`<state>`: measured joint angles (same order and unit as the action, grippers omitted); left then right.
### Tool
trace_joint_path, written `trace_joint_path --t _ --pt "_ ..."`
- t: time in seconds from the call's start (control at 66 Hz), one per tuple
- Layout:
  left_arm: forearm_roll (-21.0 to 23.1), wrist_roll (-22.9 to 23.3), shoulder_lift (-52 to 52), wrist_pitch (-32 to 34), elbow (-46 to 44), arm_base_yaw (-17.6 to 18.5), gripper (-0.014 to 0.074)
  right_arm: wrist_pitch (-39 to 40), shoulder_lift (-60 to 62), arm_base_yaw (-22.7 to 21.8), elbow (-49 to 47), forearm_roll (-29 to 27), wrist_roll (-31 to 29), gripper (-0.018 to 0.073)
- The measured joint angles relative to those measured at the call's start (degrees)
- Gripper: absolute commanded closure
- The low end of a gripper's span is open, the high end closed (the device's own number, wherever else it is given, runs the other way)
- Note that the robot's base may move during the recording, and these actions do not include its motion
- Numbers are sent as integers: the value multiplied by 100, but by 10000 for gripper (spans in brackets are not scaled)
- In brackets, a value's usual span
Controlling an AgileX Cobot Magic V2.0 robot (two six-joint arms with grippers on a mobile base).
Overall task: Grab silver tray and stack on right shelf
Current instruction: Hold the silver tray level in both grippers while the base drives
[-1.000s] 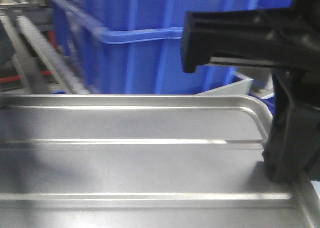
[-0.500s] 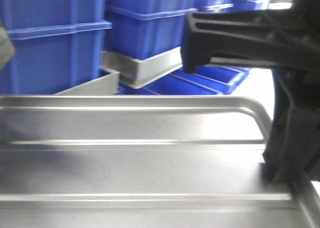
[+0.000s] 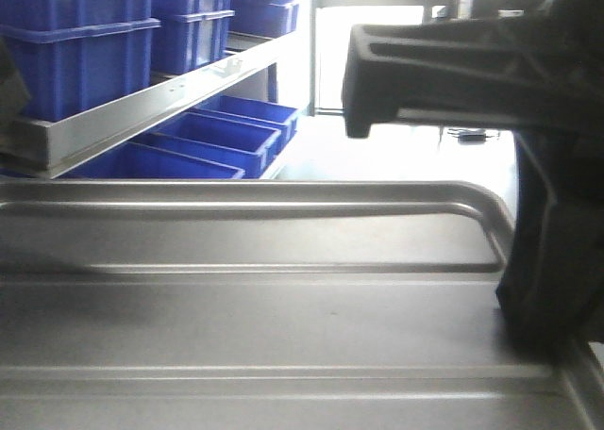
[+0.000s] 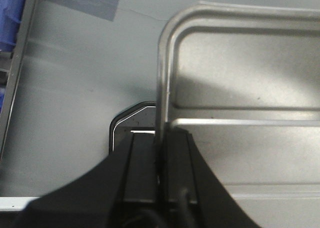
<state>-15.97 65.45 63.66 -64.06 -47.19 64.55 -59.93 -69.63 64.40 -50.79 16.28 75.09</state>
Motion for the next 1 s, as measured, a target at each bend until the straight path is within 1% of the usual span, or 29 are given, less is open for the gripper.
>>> trace_joint_path --t 1.0 --pt "22 0 0 0 0 0 695 -13 21 0 0 0 0 496"
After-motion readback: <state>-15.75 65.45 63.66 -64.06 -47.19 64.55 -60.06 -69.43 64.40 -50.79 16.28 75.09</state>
